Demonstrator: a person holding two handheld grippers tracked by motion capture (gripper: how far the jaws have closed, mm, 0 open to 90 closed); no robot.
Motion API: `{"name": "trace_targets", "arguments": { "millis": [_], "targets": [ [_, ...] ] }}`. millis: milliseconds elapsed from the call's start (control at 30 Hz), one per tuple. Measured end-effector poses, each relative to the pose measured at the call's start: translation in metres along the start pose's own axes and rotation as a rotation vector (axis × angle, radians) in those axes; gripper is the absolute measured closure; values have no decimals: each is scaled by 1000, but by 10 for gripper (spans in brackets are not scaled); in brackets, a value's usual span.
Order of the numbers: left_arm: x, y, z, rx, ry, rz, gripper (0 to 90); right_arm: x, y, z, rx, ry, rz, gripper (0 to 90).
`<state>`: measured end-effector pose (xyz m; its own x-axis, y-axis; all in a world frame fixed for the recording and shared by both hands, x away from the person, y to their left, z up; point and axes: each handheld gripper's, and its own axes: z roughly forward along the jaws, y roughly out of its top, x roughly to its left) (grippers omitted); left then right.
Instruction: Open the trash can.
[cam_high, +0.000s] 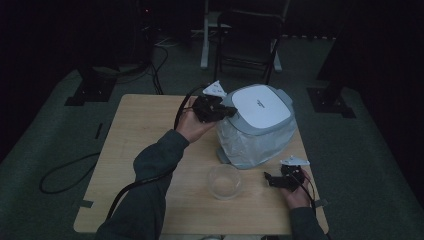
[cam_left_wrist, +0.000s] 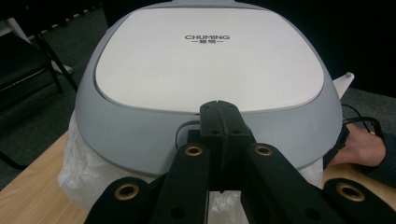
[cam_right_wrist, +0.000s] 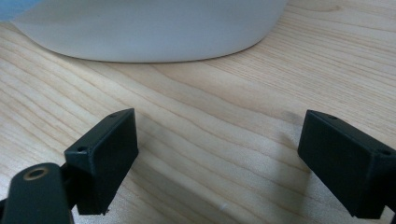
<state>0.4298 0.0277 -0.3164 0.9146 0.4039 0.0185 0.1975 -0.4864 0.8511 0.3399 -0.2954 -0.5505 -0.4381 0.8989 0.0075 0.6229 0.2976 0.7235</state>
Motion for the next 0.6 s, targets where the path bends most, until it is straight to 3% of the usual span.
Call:
{"name": "trace_targets", "arguments": {
  "millis": [467,600],
  "targets": [
    [-2,0,-2,-4,18,11,900,0,0,0,0,0,0,113],
    [0,-4,-14,-35,17,-10,813,0,0,0,0,0,0,112]
  ]
}}
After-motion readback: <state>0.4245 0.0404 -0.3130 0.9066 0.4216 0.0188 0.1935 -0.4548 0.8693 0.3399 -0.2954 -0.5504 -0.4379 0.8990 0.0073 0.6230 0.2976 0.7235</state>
